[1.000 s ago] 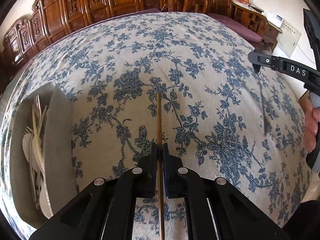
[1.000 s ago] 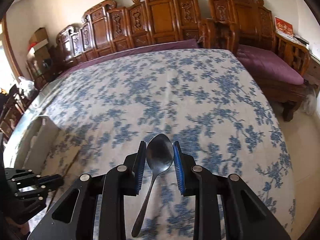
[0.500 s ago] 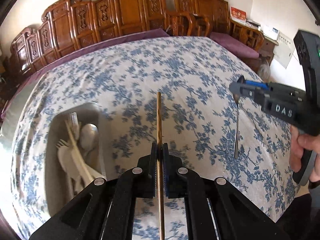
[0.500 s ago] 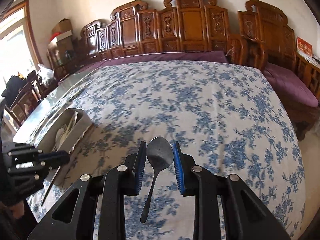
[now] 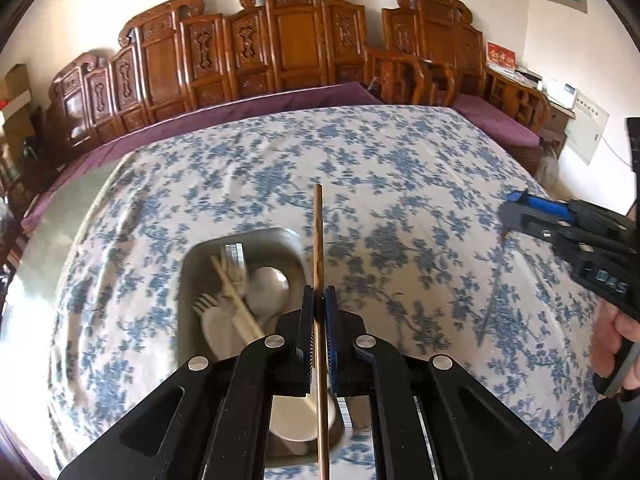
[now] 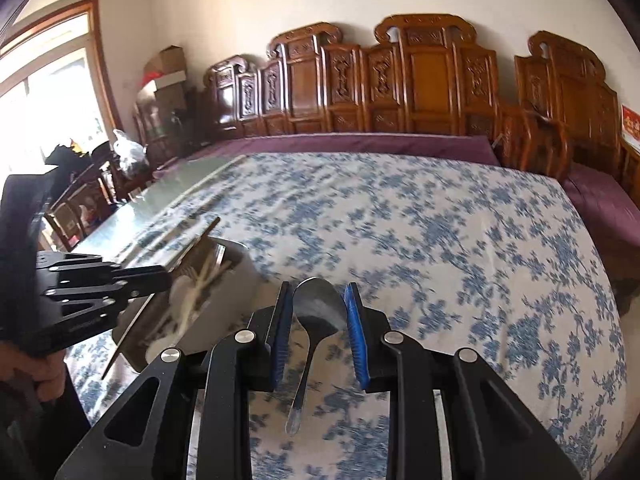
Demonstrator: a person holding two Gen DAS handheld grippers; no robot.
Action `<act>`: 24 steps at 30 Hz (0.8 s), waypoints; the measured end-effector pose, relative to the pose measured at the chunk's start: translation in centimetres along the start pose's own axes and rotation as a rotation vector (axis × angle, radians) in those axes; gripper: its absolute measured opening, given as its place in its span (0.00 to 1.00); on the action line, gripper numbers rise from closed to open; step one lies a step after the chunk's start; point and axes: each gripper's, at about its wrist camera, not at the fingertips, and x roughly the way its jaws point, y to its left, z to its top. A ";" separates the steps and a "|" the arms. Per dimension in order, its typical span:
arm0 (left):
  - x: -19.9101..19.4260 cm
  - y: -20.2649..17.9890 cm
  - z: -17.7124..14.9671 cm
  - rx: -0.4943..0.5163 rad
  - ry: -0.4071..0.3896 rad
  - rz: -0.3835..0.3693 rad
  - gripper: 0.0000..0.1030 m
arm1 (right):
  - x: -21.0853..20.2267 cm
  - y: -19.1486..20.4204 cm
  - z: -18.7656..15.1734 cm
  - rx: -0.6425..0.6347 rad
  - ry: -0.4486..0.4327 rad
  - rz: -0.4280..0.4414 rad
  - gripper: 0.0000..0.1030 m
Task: Organize utensils
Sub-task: 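Drop the chopstick into the tray with the left tool while the right tool carries the spoon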
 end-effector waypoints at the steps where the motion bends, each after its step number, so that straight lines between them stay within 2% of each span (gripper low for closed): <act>1: 0.2 0.5 -0.1 -0.001 0.004 0.012 0.04 | -0.2 0.5 0.1 -0.006 -0.006 0.008 0.28; 13: 3.4 4.2 -0.5 0.036 0.063 0.057 0.04 | -0.4 2.8 0.4 -0.037 -0.030 0.029 0.28; 24: 6.0 4.8 -1.0 0.040 0.102 0.016 0.04 | 0.2 3.2 0.7 -0.040 -0.027 0.036 0.28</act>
